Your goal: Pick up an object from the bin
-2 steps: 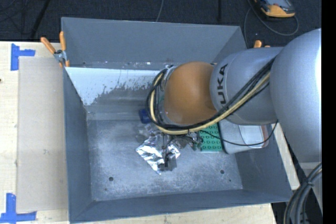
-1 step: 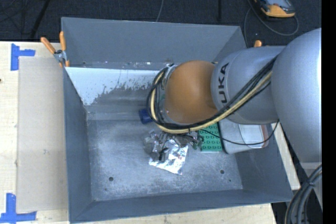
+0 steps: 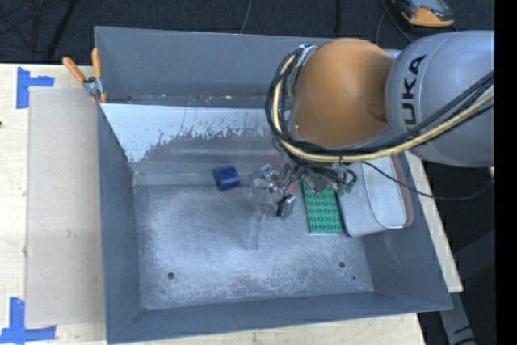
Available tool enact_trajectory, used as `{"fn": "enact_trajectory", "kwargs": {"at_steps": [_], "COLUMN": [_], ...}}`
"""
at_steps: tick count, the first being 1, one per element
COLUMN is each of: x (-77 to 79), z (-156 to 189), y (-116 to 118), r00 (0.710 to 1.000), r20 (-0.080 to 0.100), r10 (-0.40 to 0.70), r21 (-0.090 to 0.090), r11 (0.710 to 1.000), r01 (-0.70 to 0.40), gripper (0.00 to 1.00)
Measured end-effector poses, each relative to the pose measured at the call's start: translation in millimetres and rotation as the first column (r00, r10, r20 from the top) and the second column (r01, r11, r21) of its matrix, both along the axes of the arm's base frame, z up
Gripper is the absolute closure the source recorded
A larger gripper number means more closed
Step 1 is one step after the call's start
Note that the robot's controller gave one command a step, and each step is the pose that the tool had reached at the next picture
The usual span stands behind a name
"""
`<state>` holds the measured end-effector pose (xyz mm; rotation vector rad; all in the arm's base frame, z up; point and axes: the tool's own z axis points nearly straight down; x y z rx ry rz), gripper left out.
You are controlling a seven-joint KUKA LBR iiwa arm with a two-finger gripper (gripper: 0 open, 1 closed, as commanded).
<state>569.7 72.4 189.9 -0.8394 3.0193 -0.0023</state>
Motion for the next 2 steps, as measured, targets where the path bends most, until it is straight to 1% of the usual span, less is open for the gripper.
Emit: {"fn": "enact_trajectory", "kwargs": {"at_steps": [1,2], "x": [-2.1,39.0], "z": [56.6,21.0], "y": [4.4,28.5], "r00": [1.0,0.992], "r20": [0.0,-0.007], "r10": [-0.007,0.122], "r21": [0.001,0.001], "r11": [1.0,0.992], "r01": [0.007,-0.122], "gripper": [1.0,1.0]}}
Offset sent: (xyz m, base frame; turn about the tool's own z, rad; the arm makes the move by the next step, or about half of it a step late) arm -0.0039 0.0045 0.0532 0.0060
